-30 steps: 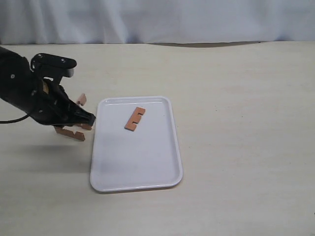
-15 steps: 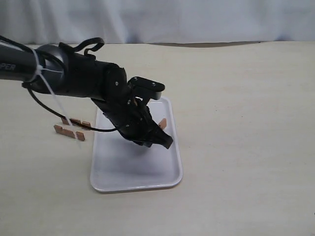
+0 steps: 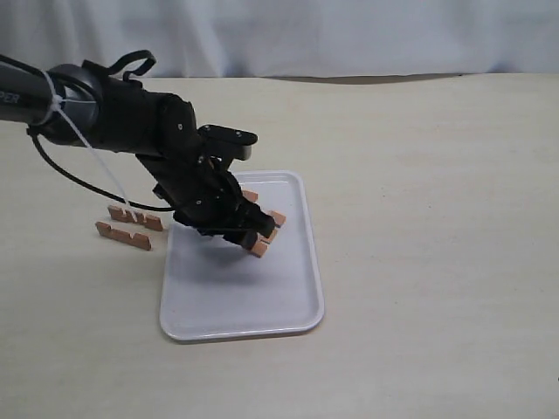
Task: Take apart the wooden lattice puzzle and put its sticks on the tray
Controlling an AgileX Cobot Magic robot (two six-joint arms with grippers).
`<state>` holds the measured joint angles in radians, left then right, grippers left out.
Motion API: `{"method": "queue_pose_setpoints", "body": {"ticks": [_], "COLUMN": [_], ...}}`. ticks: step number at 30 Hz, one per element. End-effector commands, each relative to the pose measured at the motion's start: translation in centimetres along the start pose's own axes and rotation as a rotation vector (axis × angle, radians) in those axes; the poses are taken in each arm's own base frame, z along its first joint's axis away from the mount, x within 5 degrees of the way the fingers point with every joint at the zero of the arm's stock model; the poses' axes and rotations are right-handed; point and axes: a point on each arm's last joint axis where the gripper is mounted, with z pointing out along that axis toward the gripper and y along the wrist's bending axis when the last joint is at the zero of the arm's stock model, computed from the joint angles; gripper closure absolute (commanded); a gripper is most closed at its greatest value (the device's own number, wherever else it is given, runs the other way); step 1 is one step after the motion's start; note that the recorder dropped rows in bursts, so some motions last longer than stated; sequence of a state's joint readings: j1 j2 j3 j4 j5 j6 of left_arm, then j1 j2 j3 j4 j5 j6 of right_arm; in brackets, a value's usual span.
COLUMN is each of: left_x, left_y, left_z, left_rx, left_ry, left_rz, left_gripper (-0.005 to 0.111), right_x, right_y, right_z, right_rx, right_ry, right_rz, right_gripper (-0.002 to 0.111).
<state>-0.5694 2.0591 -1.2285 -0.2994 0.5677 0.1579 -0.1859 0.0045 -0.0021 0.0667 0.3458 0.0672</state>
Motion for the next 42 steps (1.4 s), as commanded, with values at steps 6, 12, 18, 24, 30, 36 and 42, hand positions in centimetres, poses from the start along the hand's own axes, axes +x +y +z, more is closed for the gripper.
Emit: {"method": "queue_pose_setpoints", "body": {"ticks": [6, 12, 18, 24, 30, 36, 42], "left_x": [-0.2, 1.1, 2.1, 3.2, 4.0, 4.2, 4.2], "left_y": [2.1, 3.5, 3.5, 4.0, 4.6, 5.0, 5.1], "left_z": [-6.5, -8.1, -8.1, -7.3, -5.9, -5.5, -5.3], "left_rx": [-0.131, -0.194, -0.164, -0.171, -0.221, -0.254, -0.254], "left_ry": [-0.006, 0.128, 0.241, 0.290, 0.234, 0.220, 0.224], "left_rz": [0.060, 0.121, 0.304, 0.471, 0.535, 0.583, 0.587], "left_gripper": [0.047, 0.047, 0.047, 0.047, 0.047, 0.047, 0.047], "right_x": [0.0, 0.0, 0.0, 0.0, 0.0, 0.0, 0.0], "right_y": [0.0, 0.0, 0.0, 0.0, 0.0, 0.0, 0.0], "right_z": [0.0, 0.0, 0.0, 0.0, 0.0, 0.0, 0.0], "right_rx": [-0.002, -0.002, -0.002, -0.002, -0.002, -0.002, -0.002], "right_ry": [-0.003, -0.003, -0.003, -0.003, -0.003, -0.003, -0.003], "right_rz": [-0.005, -0.005, -0.005, -0.005, -0.005, -0.005, -0.005], "right_gripper": [0.104, 0.104, 0.104, 0.104, 0.104, 0.104, 0.104]}}
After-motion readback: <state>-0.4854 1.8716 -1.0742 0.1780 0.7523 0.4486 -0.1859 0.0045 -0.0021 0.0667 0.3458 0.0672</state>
